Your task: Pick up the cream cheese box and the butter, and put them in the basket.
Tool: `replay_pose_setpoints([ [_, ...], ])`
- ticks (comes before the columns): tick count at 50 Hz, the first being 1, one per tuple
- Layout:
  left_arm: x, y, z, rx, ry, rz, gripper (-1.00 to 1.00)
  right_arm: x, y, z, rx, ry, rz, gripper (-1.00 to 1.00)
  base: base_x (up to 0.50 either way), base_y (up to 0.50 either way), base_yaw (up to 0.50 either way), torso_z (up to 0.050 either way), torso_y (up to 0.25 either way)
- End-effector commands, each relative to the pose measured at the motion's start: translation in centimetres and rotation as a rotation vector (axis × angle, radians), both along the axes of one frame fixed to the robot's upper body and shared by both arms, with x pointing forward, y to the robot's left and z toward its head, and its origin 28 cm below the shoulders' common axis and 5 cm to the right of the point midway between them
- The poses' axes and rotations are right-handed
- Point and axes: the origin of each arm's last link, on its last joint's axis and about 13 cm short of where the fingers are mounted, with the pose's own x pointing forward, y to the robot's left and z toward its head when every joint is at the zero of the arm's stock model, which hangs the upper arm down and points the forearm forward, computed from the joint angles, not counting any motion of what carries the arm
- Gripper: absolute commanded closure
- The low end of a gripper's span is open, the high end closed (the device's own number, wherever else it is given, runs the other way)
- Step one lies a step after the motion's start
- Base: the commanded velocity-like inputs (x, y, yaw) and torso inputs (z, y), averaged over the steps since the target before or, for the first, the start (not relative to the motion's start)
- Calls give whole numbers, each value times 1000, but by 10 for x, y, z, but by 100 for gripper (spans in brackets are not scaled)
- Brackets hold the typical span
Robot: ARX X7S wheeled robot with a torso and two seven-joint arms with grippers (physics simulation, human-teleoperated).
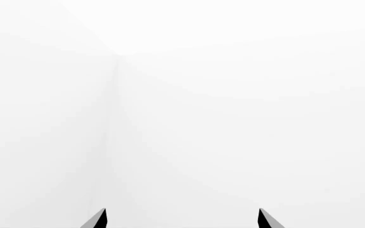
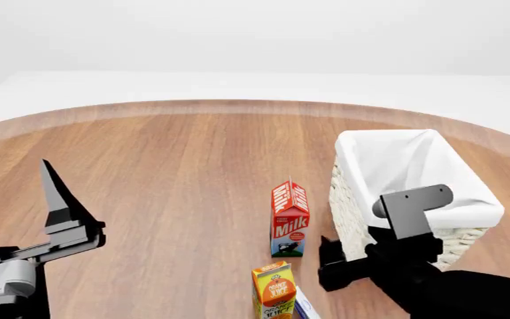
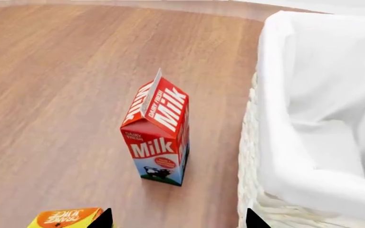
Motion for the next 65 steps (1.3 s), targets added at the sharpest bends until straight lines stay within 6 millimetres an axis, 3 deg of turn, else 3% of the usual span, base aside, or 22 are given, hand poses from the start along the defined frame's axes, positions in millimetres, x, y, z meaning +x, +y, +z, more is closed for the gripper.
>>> replay_pose_setpoints([
  [1,0,0,0,-1,2,-1,-100,0,0,-12,-7,40,0,-100,0,0,0,0,0],
  [20,1,-1,-1,5,5,-4,-100,-5,-12,-22,-8,64,-60,-100,0,0,0,0,0],
  [65,1,-1,-3,7,10,-3,-100,-20,-9,-70,-26,198,-51,-100,0,0,0,0,0],
])
